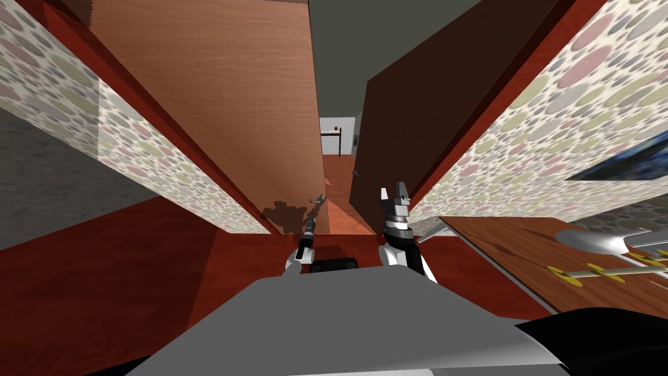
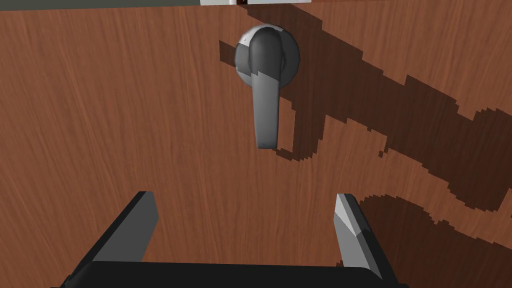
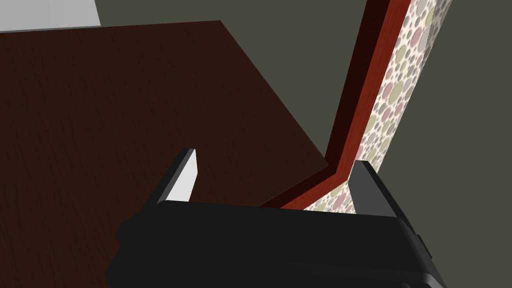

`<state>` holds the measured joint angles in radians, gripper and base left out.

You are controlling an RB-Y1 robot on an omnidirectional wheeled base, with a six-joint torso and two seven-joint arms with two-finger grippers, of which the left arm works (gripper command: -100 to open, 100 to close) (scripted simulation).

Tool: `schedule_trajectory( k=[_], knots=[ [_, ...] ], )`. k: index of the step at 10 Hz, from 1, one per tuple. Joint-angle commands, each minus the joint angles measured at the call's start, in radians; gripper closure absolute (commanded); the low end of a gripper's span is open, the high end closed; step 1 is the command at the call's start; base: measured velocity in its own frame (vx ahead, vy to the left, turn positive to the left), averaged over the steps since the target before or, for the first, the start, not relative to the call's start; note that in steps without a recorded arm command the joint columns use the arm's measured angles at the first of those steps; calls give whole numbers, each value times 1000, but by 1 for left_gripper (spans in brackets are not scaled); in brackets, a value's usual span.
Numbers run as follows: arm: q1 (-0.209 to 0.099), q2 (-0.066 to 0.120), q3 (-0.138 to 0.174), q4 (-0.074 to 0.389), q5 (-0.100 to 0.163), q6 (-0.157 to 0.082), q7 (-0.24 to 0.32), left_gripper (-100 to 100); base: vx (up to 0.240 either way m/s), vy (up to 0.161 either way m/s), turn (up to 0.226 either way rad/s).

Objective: Push the door open

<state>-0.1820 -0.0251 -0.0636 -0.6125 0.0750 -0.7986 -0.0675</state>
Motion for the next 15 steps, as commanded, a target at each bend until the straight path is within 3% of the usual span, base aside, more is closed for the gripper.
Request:
schedule_trajectory(
  k=[1, 2, 6, 9, 11, 12, 13, 15],
  knots=[
    [0, 0, 0, 0, 0, 0, 0, -100, 31, 15, -4],
    [-2, 27, 3, 6, 2, -4, 0, -100, 113, 6, -35],
    [-2, 53, 9, 12, 4, -8, 0, -100, 197, -19, -23],
    [-2, 45, 14, 16, 7, -12, 0, -100, 197, -25, -25],
    [-2, 24, 18, 19, 8, -14, 0, -100, 193, -2, -22],
    [-6, 29, 18, 26, 9, -15, -1, -100, 90, 3, -2],
    [-6, 29, 18, 26, 9, -15, -1, 100, -13, -1, 4],
    [-6, 29, 18, 26, 9, -15, -1, 100, -29, 0, -4]
  ],
)
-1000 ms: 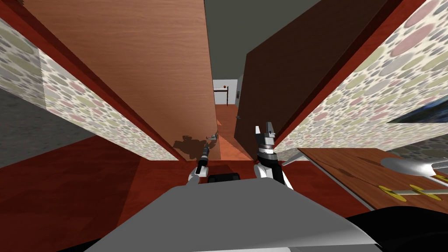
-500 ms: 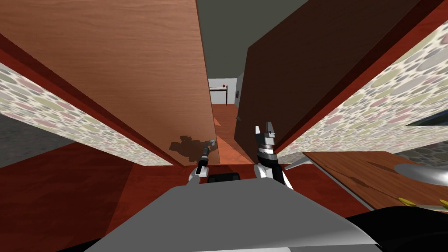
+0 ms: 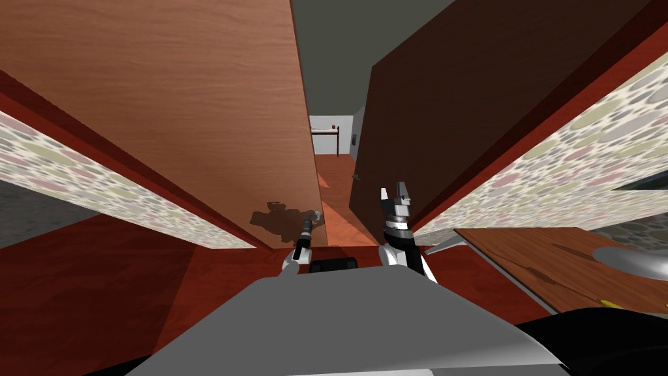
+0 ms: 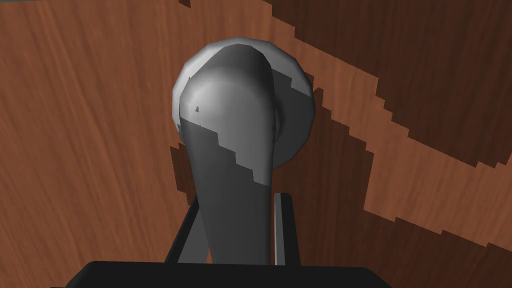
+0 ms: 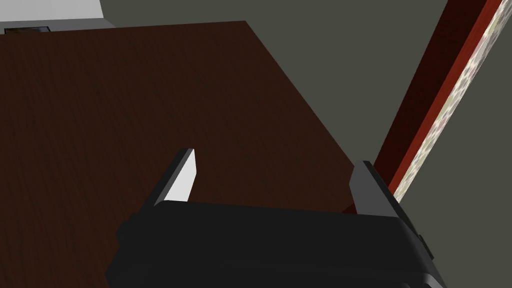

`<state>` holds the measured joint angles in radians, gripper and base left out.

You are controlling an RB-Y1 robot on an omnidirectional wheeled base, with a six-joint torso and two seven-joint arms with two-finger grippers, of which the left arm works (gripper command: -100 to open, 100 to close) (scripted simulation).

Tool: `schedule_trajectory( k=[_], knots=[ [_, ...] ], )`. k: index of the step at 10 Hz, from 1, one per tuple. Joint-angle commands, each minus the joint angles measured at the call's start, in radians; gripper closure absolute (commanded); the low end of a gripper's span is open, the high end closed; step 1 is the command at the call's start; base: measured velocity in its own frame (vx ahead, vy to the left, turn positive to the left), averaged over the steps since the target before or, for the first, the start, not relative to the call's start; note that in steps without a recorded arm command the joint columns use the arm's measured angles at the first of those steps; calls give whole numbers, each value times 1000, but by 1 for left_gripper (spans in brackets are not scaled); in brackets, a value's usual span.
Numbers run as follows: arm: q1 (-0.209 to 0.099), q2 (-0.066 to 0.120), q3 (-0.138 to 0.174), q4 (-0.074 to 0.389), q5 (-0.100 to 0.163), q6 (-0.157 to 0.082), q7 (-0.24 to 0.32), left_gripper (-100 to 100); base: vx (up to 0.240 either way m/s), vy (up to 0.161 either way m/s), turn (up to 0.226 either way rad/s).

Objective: Push the door open

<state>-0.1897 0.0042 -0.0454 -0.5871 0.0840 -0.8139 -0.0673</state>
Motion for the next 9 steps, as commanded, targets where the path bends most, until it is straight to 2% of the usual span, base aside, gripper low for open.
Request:
schedule_trajectory(
  k=[1, 3, 4, 5, 7, 8, 9],
  knots=[
    [2, 0, -1, 1, 0, 0, -1, 100, -17, 1, 1],
    [2, 0, -1, 1, 0, 0, -1, 100, -4, 0, 1],
    [2, 17, 13, 3, 7, 2, -5, 100, 103, -45, 38],
    [2, 24, 19, 3, 11, 1, -8, 100, 181, -75, 51],
    [2, 24, 19, 3, 11, 1, -8, 100, 89, -30, 11],
    [2, 37, 33, 3, 19, 1, -13, 100, 119, -42, 3],
    [2, 37, 33, 3, 19, 1, -13, 100, 125, -37, 32]
  ],
)
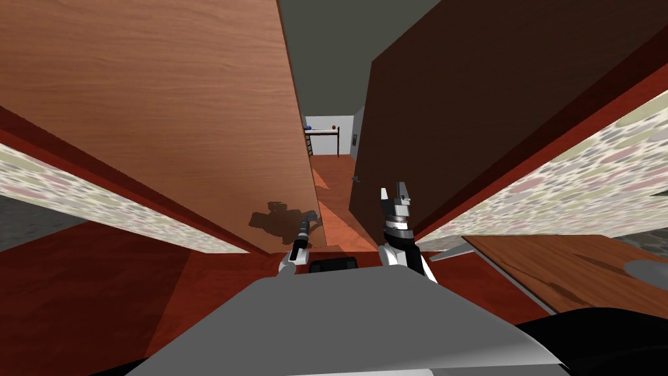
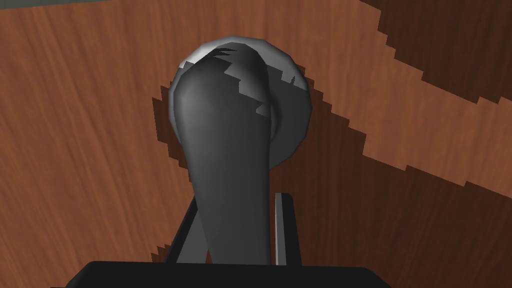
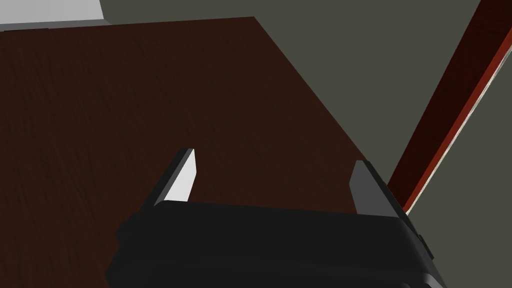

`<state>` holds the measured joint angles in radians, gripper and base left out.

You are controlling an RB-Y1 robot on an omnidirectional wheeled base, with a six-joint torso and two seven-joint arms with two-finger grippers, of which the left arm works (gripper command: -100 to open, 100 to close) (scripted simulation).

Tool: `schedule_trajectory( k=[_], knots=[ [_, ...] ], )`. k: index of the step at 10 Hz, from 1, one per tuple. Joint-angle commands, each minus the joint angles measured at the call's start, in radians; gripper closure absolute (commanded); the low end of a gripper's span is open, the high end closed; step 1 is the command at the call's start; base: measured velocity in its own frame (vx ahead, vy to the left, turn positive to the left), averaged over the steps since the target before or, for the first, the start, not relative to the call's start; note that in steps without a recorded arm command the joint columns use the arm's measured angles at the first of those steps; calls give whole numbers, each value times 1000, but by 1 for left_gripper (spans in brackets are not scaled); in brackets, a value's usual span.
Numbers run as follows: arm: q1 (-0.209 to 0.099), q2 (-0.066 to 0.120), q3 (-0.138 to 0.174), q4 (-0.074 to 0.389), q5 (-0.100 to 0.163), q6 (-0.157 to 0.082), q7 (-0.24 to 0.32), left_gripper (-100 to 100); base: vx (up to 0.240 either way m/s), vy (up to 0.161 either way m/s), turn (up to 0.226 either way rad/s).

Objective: Push the door open

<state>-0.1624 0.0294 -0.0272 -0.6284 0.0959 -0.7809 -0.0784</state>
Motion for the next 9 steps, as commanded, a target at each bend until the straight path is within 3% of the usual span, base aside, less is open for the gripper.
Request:
schedule_trajectory(
  k=[1, 2, 3, 7, 9],
  knots=[
    [-26, 11, 15, 44, 7, -32, -2, 100, 62, -14, 12],
    [-26, 11, 15, 44, 7, -32, -2, 100, 15, -2, -3],
    [-26, 24, 33, 45, 17, -32, -8, 100, 114, -64, 73],
    [-27, 42, 68, 46, 38, -33, -21, 100, 181, -71, 67],
    [-27, 42, 68, 46, 38, -33, -21, 100, 99, -27, 4]
  ],
)
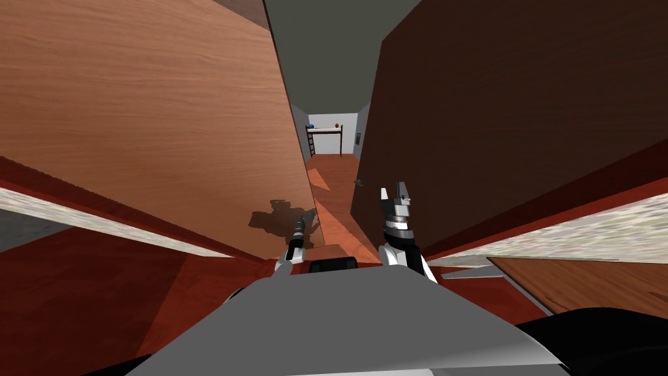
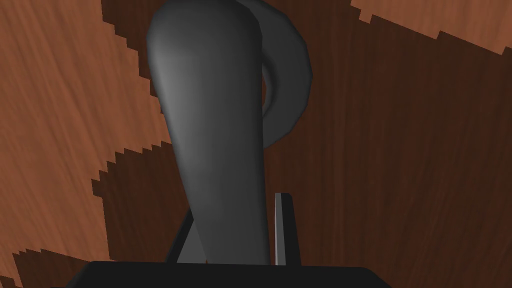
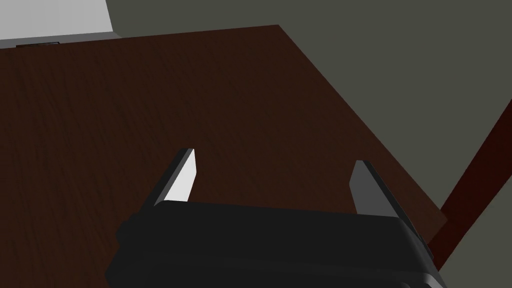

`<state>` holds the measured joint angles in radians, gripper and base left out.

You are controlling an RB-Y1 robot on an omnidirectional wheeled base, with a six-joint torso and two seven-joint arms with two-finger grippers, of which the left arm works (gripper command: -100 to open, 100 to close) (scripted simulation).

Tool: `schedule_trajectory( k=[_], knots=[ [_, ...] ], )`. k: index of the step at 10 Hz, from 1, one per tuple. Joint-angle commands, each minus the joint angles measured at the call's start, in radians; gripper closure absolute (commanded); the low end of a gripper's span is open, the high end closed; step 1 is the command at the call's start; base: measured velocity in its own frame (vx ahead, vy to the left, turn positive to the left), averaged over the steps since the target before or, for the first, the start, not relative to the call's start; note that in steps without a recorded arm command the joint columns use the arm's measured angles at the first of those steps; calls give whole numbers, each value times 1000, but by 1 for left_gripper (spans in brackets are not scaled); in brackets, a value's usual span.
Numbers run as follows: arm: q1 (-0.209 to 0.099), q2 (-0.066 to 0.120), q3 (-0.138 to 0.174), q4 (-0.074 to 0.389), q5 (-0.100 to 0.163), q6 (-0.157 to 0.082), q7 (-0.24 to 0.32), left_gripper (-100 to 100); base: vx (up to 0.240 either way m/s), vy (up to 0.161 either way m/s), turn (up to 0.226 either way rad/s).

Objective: Push the door open

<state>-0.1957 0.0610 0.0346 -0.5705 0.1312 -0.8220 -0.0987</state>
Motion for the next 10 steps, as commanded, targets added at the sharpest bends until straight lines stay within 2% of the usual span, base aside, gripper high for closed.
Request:
schedule_trajectory(
  k=[1, 3, 4, 5, 8, 9, 10],
  knots=[
    [5, 17, 28, -12, 15, 7, -9, 100, 139, -47, 71],
    [5, 19, 46, -11, 25, 7, -16, 100, 181, -87, 74],
    [5, 19, 46, -37, 25, 7, -16, 100, 119, -57, 64],
    [4, 20, 63, -11, 35, 6, -22, 100, 152, -44, 39],
    [3, 16, 96, -10, 54, 5, -34, 100, 203, -97, 93],
    [3, 16, 96, -10, 54, 5, -34, 100, 152, -48, 43],
    [2, 10, 116, -10, 66, 5, -42, 100, 184, -65, 61]
  ],
)
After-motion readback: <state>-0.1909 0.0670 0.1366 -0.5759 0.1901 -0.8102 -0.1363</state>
